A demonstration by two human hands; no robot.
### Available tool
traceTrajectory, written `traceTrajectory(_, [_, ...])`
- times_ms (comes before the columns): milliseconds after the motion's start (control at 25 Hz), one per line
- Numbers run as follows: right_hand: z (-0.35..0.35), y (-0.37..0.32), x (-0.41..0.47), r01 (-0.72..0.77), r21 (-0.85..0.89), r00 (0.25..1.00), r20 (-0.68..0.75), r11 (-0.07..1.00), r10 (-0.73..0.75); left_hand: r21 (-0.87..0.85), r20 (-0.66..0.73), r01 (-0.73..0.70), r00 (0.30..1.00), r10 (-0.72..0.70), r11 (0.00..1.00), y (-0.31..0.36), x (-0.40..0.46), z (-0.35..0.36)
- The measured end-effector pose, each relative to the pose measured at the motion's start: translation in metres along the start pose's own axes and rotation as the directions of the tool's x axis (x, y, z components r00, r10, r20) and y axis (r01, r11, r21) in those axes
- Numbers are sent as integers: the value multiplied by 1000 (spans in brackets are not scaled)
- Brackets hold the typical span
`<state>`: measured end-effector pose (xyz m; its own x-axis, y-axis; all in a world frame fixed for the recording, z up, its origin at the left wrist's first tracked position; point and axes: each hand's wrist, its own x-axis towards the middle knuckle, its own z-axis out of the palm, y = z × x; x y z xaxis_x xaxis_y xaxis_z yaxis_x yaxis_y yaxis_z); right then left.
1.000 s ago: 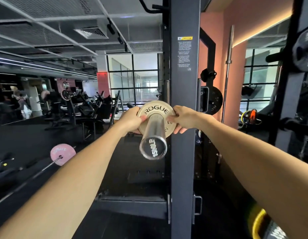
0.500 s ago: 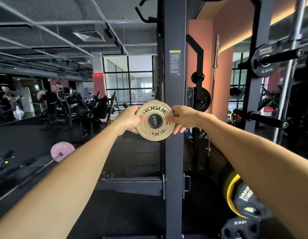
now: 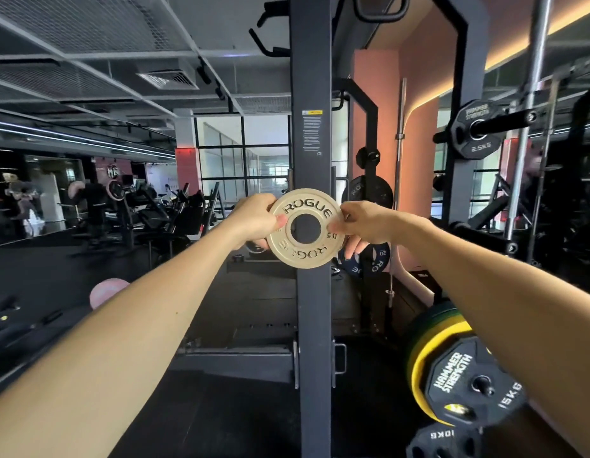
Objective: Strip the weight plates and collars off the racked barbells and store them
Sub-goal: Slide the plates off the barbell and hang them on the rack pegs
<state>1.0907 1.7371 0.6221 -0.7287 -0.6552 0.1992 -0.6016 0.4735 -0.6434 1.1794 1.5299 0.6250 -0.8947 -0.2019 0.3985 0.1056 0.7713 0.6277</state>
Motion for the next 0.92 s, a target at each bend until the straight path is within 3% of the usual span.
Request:
traceTrajectory(240, [-89, 90, -38, -3, -23, 1000, -30, 1000, 2, -59, 11, -21, 1000, 22, 998, 79, 38, 97])
traceTrajectory(640, [-335, 304, -115, -43, -97, 997, -62, 994, 37, -116, -15, -64, 998, 63, 991, 293, 134, 335])
traceTrajectory(920, [-439, 368, -119, 16, -106, 997, -74, 994, -24, -118, -43, -83, 996, 78, 990, 383, 195, 397])
